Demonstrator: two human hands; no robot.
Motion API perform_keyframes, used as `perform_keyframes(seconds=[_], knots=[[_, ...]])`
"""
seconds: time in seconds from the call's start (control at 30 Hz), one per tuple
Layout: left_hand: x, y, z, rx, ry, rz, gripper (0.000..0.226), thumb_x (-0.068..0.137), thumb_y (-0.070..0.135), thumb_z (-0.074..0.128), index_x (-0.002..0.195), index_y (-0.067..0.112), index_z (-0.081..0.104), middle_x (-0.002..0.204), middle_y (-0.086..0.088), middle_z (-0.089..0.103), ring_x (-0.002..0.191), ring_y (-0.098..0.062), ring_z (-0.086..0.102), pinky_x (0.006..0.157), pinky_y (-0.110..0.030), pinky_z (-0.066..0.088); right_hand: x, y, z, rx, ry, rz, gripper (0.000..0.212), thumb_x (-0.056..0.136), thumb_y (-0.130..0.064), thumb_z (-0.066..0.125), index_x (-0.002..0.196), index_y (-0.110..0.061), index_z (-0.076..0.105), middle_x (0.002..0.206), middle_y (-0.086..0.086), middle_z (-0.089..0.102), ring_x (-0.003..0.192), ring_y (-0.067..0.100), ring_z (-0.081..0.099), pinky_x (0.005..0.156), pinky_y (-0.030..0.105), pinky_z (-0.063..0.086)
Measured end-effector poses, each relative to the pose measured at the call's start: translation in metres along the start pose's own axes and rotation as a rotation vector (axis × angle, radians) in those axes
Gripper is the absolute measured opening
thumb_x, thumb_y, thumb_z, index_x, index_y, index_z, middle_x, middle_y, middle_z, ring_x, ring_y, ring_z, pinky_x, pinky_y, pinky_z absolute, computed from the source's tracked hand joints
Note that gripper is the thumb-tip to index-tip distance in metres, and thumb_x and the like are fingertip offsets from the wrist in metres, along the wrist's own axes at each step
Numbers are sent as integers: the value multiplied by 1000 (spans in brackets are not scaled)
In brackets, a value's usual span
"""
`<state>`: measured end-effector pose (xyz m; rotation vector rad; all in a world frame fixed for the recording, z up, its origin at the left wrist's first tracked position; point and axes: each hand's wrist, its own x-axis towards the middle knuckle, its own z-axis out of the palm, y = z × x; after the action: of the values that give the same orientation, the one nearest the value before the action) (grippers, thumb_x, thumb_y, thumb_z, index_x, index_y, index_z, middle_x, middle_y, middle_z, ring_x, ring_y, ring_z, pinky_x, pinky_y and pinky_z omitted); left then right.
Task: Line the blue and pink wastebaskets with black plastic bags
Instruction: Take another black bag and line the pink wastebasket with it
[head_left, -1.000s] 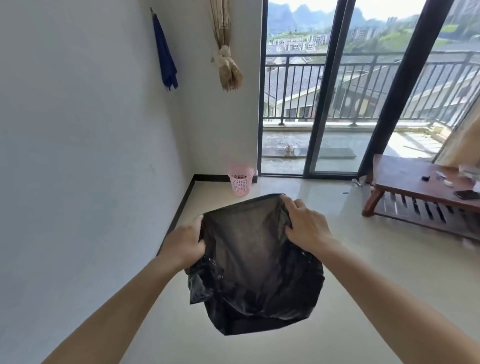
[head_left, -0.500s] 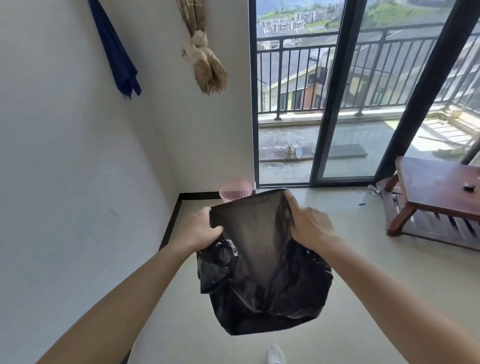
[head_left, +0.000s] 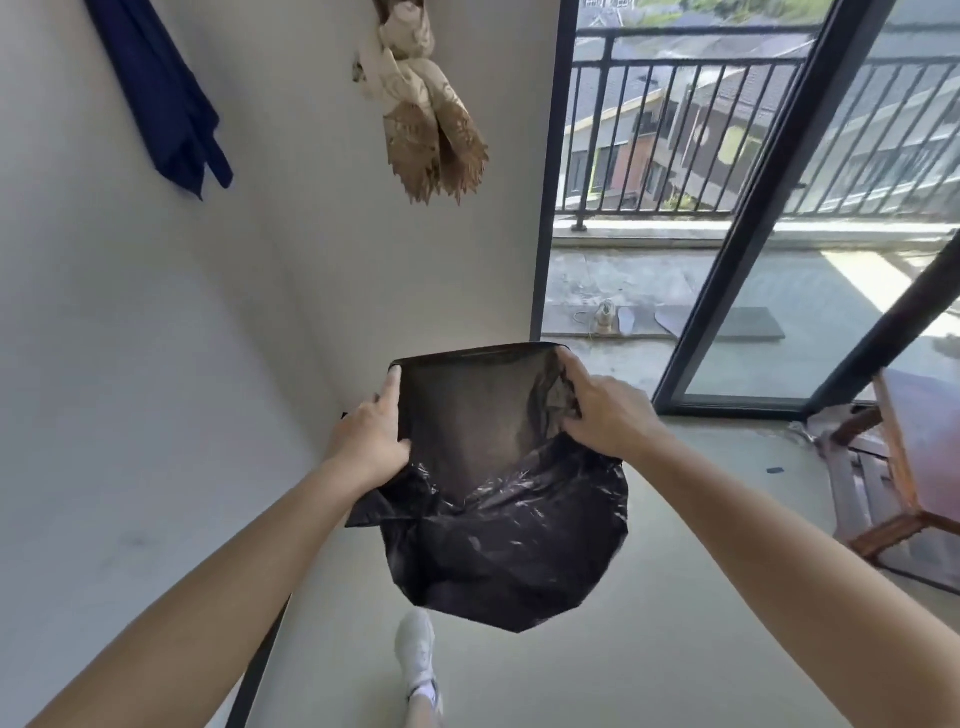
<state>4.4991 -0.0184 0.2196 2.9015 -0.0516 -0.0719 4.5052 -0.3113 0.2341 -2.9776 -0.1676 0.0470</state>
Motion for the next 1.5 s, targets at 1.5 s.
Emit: perform_keyframes(seconds=[1.5], knots=[[531,-116,622,-887,-166,-364,107,81,-14,30,140,52,-29,148,14,24,78,-22,59,57,-28,52,514,121,677,591,-117,147,121,76,-1,66,148,-41,-23,142,14,42,122,42,46,100,58,43]])
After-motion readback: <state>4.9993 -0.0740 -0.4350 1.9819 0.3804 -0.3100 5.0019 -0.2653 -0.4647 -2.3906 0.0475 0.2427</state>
